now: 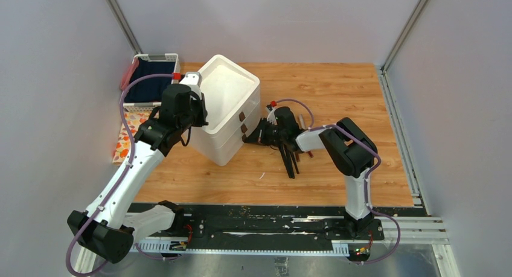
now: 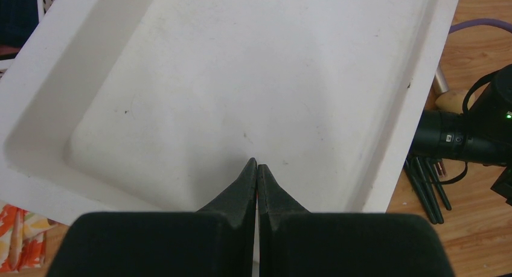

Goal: Organize the makeup

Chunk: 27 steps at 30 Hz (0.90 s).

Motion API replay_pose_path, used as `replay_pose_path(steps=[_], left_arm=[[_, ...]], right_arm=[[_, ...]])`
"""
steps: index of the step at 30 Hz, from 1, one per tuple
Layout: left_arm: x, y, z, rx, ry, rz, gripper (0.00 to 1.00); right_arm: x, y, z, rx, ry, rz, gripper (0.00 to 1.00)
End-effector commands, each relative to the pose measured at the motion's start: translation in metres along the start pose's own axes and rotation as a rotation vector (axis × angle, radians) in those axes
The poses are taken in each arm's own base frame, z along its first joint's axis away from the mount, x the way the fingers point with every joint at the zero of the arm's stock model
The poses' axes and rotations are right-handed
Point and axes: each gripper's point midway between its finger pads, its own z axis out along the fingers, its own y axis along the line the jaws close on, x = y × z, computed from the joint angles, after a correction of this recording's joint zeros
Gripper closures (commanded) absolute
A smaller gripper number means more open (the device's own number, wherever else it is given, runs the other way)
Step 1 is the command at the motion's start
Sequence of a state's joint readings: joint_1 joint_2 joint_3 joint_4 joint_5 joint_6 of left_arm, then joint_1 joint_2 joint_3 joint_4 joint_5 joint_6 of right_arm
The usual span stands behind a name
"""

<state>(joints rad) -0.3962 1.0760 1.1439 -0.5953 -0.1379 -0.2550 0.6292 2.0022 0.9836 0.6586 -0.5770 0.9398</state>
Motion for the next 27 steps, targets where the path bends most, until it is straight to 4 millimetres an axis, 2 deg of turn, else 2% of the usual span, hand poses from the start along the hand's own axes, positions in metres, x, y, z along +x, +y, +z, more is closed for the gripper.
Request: replay_pose_path(steps=[1,3,8,11,19,23,27], left_arm=[[0.019,-0.002,0.001,0.009,0.067,0.005,1.00],[0.019,-0.002,0.001,0.012,0.069,0.003,1.00],[0.018,-0.003,0.001,0.017,0.067,0.004,1.00],[0.016,-0.003,-0.002,0.016,0.056,0.009,1.00],[0.014,-0.002,-0.003,0.013,0.052,0.021,1.00],[0.016,-0.001,-0.002,0.011,0.056,0.022,1.00],[0.015,-0.001,-0.005,0.013,0.048,0.021,1.00]], right_arm=[[0.005,-0.007,-0.007,0.083,0.023,-0.032,0.96],[0.005,-0.006,-0.007,0.085,0.034,-0.032,0.90],[0.000,-0.008,0.000,0.090,0.038,-0.029,0.66],[-0.001,-0.010,0.007,0.091,0.048,-0.014,0.59],[-0.006,-0.018,0.024,0.047,0.032,0.029,0.57],[-0.018,-0.008,0.031,0.001,0.008,0.018,0.58],[-0.028,0.008,0.029,-0.036,-0.015,-0.015,0.58]])
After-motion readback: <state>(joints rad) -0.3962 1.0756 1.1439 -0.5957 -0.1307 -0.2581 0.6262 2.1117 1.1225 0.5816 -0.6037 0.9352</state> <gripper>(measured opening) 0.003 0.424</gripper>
